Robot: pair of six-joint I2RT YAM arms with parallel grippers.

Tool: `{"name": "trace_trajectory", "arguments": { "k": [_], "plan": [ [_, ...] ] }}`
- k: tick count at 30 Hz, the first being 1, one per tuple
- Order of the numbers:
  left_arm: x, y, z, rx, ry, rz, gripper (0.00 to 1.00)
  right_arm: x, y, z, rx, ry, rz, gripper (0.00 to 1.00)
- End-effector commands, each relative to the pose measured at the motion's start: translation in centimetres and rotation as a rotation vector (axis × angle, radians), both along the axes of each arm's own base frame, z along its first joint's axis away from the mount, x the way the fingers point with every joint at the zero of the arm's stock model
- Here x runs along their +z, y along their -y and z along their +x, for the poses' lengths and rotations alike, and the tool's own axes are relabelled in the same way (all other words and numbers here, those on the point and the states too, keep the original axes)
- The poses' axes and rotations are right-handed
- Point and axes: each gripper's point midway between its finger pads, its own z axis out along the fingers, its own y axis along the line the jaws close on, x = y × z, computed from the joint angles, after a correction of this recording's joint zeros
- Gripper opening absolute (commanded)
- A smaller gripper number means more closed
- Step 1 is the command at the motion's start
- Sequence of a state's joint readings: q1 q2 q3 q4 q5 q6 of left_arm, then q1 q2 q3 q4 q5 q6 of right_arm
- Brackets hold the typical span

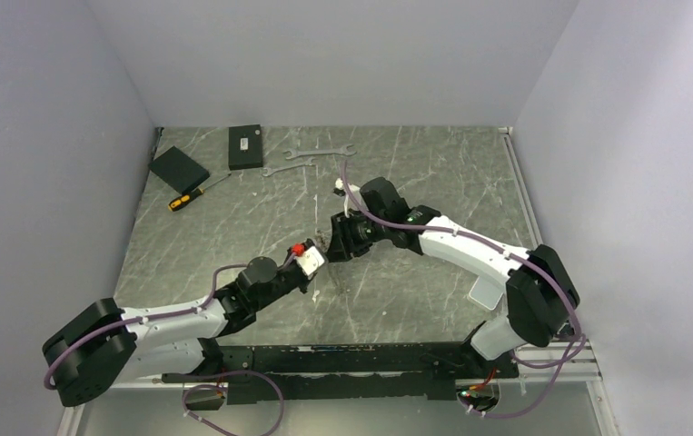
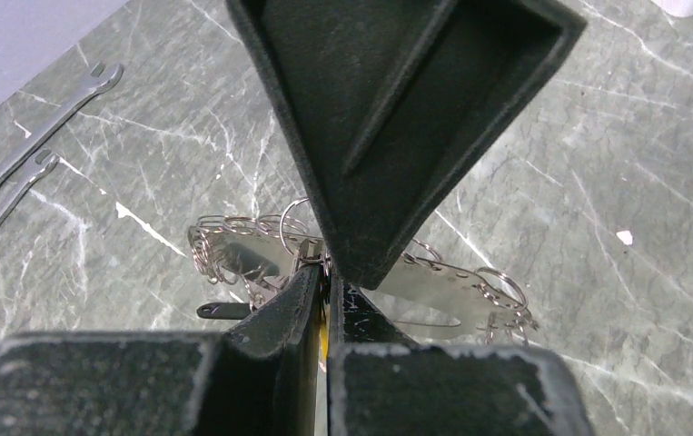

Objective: Put the keys on the keyring

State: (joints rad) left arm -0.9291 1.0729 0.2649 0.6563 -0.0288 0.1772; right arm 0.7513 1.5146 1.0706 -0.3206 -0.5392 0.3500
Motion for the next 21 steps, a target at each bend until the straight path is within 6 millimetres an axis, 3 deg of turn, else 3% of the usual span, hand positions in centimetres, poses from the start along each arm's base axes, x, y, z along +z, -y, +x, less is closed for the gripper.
{"name": "trace_trajectory", "arguments": {
  "k": [1,9,14,21],
  "plan": [
    [2.4,0.5,0.6,0.034,0.019,-0.119,0.0,2.9,-1.1,1.5,-0.136,0.044,0.134,0.38],
    [2.6,0.5,0.6,0.039,0.02,-0.137,0.0,3.5,-1.5,2.2,-0.205,0.035,0.188,0.29],
    [2.8,0.4,0.7,0.047,0.023,-0.139,0.0,4.3,-1.3,2.6,-0.228,0.064,0.204,0.31],
    [3.2,0.3,0.8,0.054,0.029,-0.147,0.0,3.8,-2.3,2.0,-0.197,0.024,0.22,0.26]
  ]
}}
